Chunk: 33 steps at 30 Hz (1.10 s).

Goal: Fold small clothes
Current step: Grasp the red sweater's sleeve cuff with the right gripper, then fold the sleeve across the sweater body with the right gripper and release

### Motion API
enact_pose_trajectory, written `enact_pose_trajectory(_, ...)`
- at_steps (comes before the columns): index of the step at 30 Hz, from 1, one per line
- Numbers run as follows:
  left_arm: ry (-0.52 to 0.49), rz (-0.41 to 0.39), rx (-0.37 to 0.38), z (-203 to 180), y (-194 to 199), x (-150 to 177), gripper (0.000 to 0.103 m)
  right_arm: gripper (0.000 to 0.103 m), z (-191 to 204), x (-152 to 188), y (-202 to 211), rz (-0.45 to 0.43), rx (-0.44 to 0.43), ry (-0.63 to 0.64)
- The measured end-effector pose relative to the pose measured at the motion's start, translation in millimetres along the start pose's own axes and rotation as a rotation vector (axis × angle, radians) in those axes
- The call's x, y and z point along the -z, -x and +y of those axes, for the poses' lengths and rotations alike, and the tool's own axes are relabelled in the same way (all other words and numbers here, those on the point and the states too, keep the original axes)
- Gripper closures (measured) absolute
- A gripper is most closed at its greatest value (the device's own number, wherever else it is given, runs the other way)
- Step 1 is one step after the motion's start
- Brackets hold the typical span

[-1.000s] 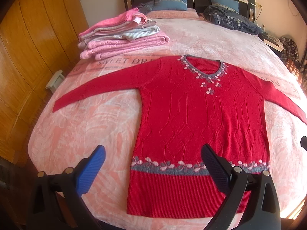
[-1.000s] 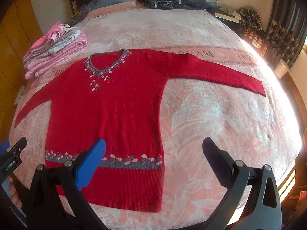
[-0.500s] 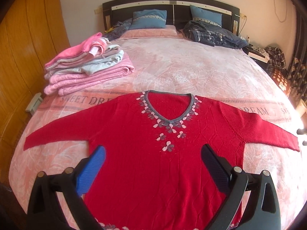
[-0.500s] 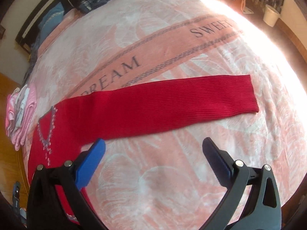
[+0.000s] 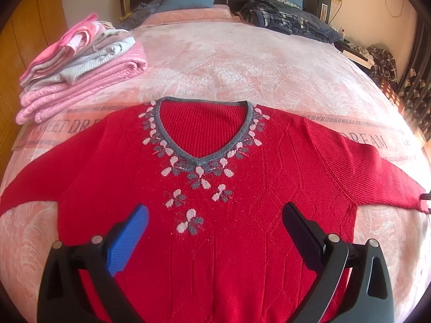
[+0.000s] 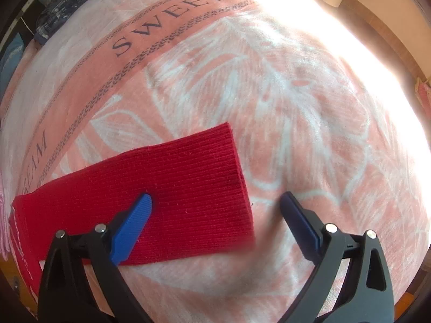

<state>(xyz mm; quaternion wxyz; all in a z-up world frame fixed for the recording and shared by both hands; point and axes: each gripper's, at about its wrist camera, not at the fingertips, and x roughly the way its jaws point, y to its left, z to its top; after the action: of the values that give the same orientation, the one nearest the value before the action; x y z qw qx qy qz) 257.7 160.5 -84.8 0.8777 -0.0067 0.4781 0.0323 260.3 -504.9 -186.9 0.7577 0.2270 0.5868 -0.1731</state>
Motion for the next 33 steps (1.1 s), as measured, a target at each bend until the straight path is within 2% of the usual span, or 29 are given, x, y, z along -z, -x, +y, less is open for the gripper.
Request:
enact_pose_trajectory(1,-0.007,0.001,0.0,-2,-2,0,0.004,0.017,0,0,0,-0.014,-0.001,0.009)
enact_pose_trajectory(2,-0.016,0.004,-0.002,-3,-4,1,0.004,0.03,1,0,3,-0.029,0.002,0.029)
enact_pose_trajectory(6,-0.04,-0.003,-0.011,-3,-3,4,0.004,0.067,13,0,9,-0.06,0.042,0.087)
enact_pose_trajectory(7,-0.044,-0.003,-0.013,-2,-1,5,0.004,0.094,15,0,12,-0.068,-0.003,0.087)
enact_pose_trajectory(8,-0.047,-0.007,-0.015,-1,1,6,0.004,0.096,20,-2,12,-0.074,-0.039,0.077)
enact_pose_trajectory(11,-0.057,-0.033,-0.04,8,8,6,0.004,0.096,41,1,24,-0.133,0.005,0.148)
enact_pose_trajectory(13,-0.05,-0.032,-0.048,19,10,3,0.004,0.096,57,5,38,-0.154,-0.063,0.175)
enact_pose_trajectory(19,0.076,-0.009,-0.054,63,-5,-13,0.004,0.096,171,36,66,-0.154,-0.203,0.395)
enact_pose_trajectory(22,0.109,0.0,-0.068,82,-15,-17,0.004,0.096,245,59,71,-0.143,-0.273,0.517)
enact_pose_trajectory(26,0.14,0.012,-0.079,101,-24,-18,0.004,0.096,329,99,69,-0.098,-0.372,0.649)
enact_pose_trajectory(29,0.156,0.023,-0.062,107,-27,-18,0.004,0.096,381,131,64,-0.04,-0.468,0.722)
enact_pose_trajectory(31,0.155,0.028,-0.043,105,-27,-18,0.004,0.096,412,154,59,-0.012,-0.494,0.771)
enact_pose_trajectory(33,0.137,0.033,-0.028,100,-28,-19,0.004,0.088,436,171,49,0.044,-0.524,0.812)
